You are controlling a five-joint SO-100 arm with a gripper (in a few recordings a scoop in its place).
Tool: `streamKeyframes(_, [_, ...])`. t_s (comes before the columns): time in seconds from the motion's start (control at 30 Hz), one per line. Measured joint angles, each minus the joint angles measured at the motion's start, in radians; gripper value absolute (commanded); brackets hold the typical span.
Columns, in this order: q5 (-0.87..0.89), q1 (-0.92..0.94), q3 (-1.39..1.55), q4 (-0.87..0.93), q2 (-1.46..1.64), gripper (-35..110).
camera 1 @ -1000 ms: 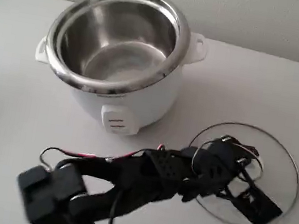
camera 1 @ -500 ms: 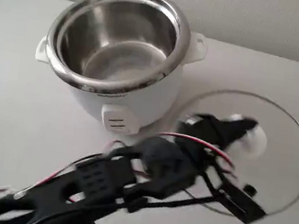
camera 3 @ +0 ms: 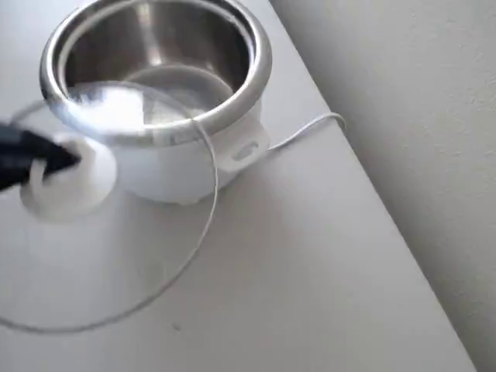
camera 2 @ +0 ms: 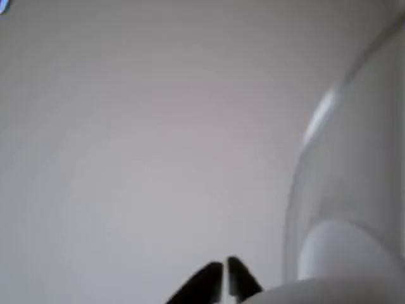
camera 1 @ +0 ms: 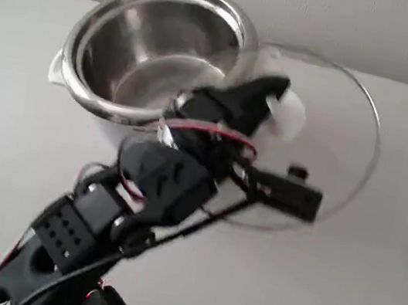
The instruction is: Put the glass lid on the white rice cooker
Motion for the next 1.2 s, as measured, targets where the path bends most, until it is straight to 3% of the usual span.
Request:
streamKeyframes(0.27, [-0.034, -0.012, -0.221, 0.072, -0.106, 0])
streamKeyframes(0.63, [-0.051, -0.397, -0.430, 0.327, -0.144, 0])
streamKeyframes(0.83, [-0.051, -0.581, -0.448, 0.331, -0.249, 0])
streamKeyframes(1.2, [-0.038, -0.652, -0.623, 0.331, -0.522, 0])
